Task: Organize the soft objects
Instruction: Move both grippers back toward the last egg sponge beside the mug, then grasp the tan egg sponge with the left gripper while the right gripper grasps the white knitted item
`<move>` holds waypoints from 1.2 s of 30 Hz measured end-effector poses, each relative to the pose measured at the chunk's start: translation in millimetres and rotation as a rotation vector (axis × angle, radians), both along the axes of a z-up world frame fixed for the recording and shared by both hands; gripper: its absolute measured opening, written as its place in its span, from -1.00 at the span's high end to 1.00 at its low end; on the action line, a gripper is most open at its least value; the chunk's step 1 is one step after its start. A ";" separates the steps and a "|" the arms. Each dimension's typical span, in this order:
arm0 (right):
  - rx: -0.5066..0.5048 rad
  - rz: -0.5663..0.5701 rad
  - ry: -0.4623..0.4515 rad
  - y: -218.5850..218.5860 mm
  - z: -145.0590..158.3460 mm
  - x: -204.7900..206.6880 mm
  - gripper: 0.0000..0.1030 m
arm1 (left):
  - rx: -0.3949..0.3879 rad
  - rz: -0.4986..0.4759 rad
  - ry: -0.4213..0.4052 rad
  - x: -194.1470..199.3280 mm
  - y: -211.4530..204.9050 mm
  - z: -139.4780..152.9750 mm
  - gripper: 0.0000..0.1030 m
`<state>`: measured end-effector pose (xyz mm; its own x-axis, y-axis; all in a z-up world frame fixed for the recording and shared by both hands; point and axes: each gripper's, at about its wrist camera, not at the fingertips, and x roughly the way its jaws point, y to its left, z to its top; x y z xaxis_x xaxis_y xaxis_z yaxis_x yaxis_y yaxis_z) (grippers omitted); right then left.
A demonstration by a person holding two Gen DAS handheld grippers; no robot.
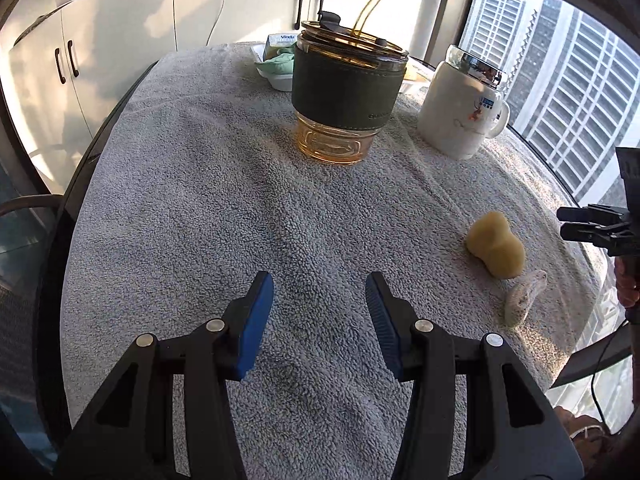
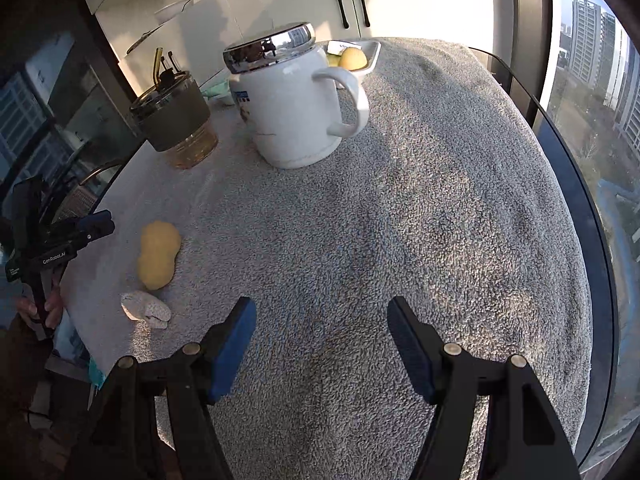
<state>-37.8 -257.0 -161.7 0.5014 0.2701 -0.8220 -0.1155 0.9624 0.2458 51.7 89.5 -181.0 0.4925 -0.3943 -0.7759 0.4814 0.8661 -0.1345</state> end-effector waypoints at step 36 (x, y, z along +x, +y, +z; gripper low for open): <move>0.009 0.201 -0.119 132.0 -15.2 -14.8 -0.47 | -0.045 -0.089 0.161 2.5 -122.3 -4.4 0.20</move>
